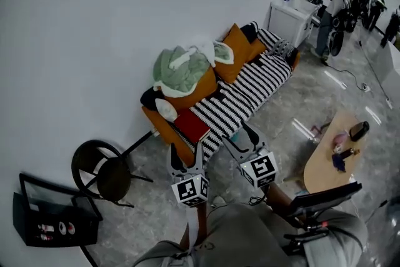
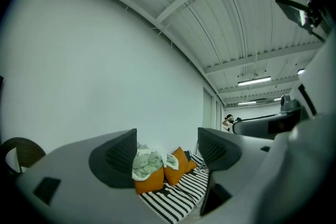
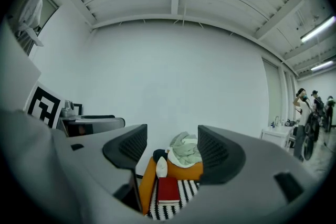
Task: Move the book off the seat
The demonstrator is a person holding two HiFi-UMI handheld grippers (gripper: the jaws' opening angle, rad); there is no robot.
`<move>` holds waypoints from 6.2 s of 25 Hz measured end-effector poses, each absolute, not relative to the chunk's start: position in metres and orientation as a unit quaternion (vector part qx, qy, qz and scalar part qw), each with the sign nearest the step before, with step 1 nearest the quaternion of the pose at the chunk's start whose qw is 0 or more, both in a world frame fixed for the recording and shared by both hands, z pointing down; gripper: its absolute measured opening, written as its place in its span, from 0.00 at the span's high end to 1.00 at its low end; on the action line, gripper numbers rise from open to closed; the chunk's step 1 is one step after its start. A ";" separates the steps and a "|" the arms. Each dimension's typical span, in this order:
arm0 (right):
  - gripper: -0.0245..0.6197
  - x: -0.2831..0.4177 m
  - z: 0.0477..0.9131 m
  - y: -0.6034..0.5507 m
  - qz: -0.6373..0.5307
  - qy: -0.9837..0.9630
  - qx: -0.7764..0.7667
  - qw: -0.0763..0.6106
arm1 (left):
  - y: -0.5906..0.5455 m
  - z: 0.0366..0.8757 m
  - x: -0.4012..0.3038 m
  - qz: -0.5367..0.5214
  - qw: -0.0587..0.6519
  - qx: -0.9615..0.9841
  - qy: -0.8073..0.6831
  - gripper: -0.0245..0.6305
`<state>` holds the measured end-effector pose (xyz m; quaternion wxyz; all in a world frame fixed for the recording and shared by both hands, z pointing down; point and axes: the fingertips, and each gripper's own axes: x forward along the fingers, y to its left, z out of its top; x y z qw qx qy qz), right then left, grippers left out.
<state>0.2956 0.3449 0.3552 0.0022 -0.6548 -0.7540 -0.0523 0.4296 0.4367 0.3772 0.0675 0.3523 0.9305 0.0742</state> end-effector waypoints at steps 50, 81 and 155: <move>0.51 0.192 0.366 0.689 0.021 -0.559 -0.829 -0.010 | 0.689 0.359 0.321 0.026 0.063 0.510 0.858 0.43; 0.33 0.140 0.386 0.712 -0.019 -0.694 -0.720 0.026 | 0.765 0.394 0.287 0.050 0.046 0.404 0.912 0.32; 0.34 0.177 1.047 0.687 -0.155 -0.486 -0.753 0.416 | 0.714 1.041 0.266 0.413 -0.205 0.432 0.775 0.39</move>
